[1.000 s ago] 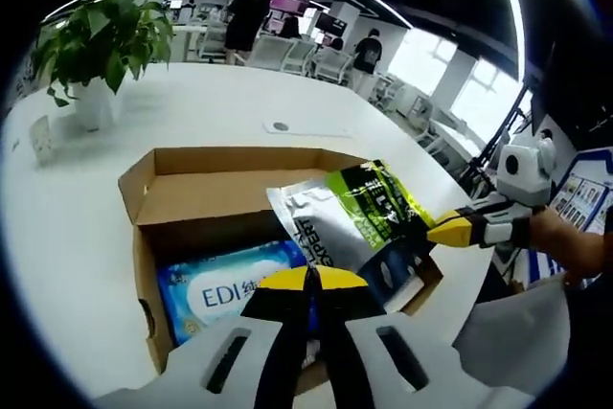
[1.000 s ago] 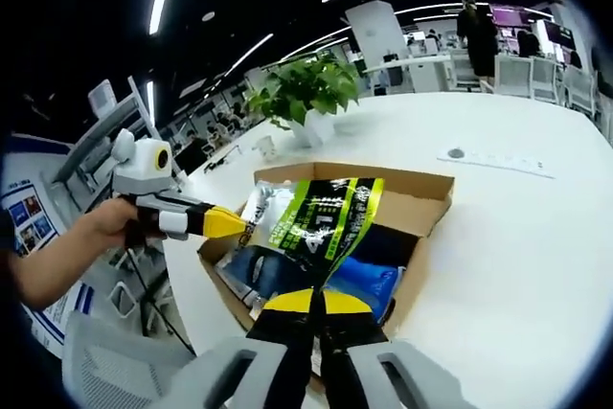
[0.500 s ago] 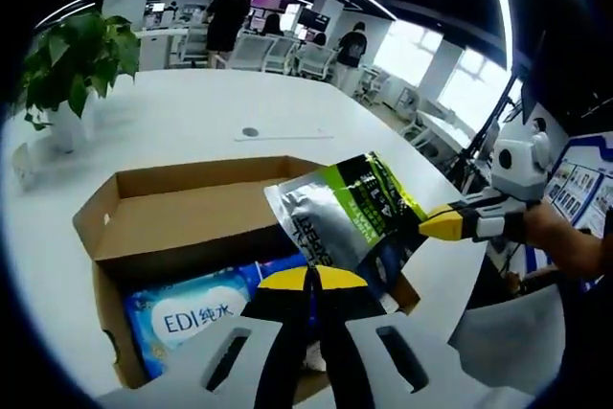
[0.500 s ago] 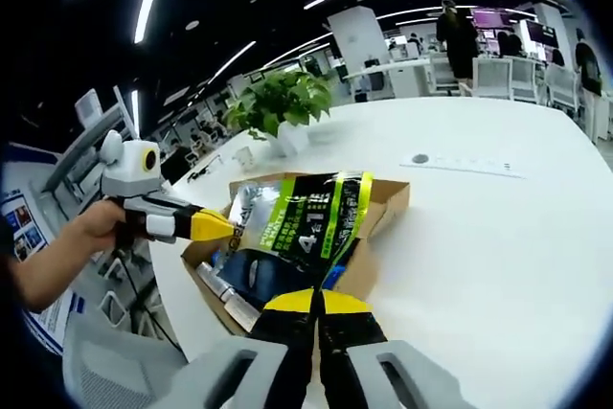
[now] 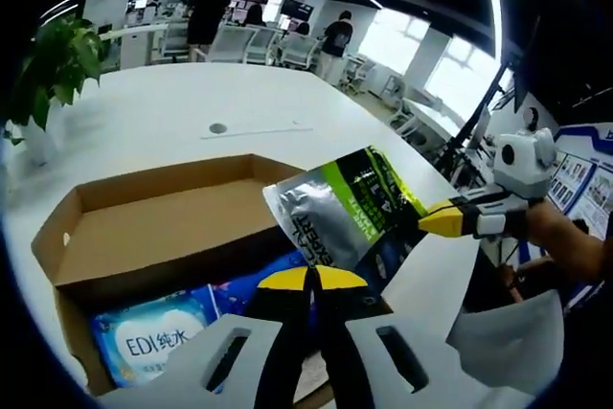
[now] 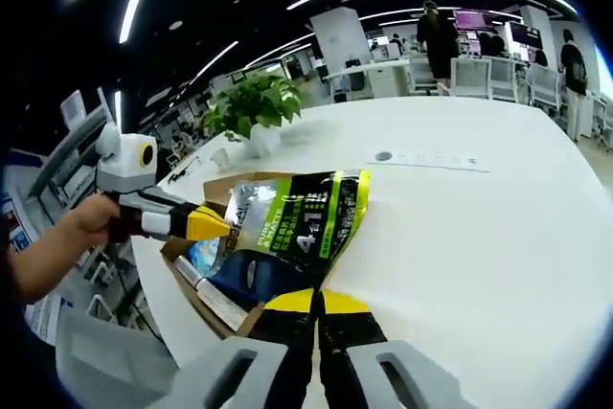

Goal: Operate the shoe box by opening the lid, removing the specified soft item, and placing it in the target area until the item is outside and the box remains undamaged.

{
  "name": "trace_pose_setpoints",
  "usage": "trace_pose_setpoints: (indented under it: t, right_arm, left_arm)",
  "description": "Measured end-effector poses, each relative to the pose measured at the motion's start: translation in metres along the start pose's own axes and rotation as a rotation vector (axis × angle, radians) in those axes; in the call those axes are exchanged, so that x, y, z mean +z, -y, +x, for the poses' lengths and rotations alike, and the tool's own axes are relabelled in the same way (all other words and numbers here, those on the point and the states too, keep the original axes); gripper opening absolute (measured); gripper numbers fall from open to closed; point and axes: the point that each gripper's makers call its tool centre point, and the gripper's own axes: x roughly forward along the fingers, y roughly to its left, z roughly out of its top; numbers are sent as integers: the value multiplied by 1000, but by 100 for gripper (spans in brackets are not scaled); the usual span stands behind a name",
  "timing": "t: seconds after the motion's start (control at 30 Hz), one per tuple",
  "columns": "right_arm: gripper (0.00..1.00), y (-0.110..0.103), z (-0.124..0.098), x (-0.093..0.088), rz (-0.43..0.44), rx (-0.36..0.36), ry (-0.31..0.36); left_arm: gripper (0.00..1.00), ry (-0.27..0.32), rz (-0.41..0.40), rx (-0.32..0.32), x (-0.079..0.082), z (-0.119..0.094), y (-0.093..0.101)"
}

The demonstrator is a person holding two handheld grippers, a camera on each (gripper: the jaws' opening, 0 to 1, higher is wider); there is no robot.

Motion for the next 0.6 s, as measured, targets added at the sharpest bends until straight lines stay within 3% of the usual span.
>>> trace_pose_setpoints:
  t: [0.6]
  right_arm:
    - [0, 47, -20, -12, 4, -114, -2]
  left_arm:
    - [0, -16, 2, -45, 9, 42, 31]
